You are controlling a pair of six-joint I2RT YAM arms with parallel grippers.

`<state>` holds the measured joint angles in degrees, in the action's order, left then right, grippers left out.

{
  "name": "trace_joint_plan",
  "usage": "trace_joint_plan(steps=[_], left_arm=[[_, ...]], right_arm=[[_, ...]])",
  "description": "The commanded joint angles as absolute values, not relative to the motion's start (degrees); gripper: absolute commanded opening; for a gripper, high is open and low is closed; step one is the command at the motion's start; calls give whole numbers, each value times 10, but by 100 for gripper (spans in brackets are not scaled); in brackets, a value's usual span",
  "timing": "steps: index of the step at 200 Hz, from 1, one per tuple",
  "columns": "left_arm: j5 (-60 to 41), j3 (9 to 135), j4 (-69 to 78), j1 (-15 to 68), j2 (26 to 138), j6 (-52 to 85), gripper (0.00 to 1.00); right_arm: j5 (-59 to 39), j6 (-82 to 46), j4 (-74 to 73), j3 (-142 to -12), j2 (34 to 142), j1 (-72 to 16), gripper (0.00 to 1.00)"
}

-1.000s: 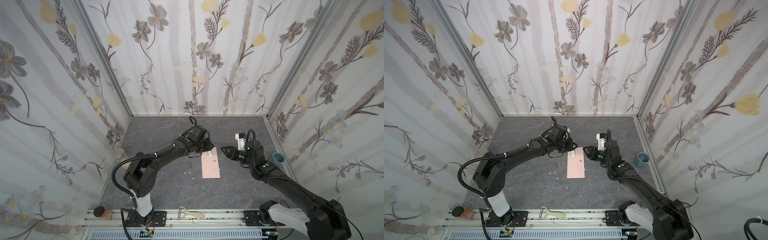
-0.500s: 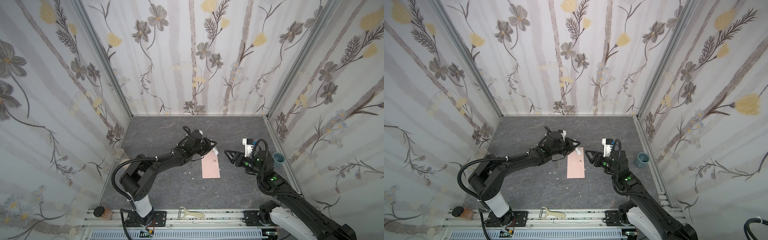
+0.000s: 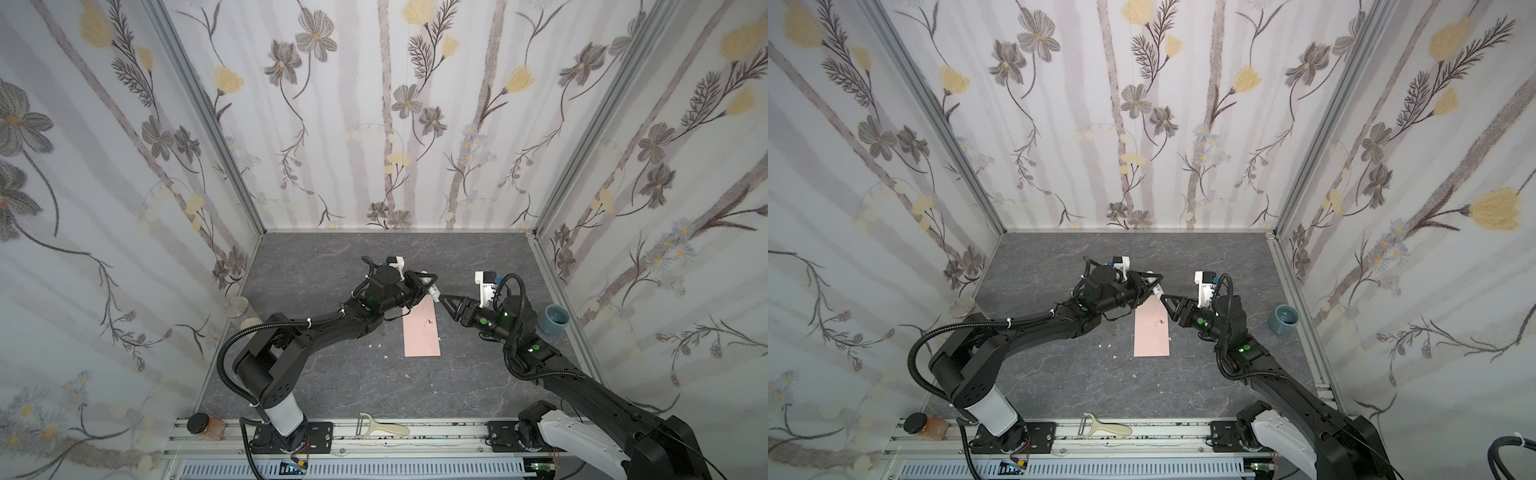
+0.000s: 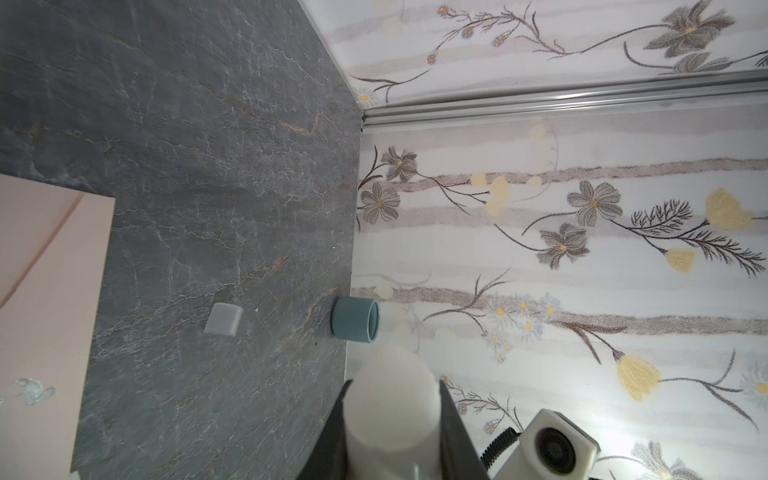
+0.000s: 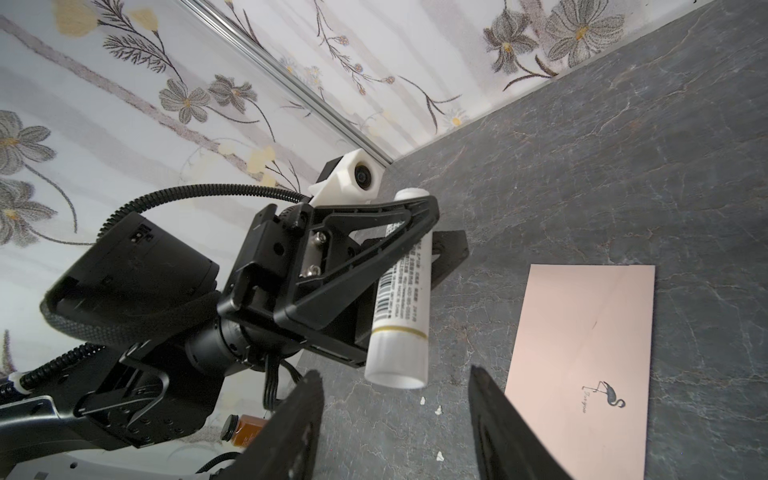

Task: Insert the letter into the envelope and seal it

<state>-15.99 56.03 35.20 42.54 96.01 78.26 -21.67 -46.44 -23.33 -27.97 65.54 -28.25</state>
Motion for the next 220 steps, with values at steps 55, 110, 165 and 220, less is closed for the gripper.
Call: trace_joint_plan(steps=[55, 110, 165, 220], left_arm=[[-111, 547, 394, 433, 940, 789, 0], [-87, 550, 394, 439, 942, 784, 0], [-83, 554, 395, 441, 941, 785, 0], [-84, 551, 395, 441, 943, 790, 0]], right_arm=[[-189, -498, -289, -295, 686, -299, 44], [-172, -503, -295, -303, 691, -318, 44], [-164, -505, -300, -315, 717, -325, 31], [-132, -474, -258, -336, 722, -338, 18]])
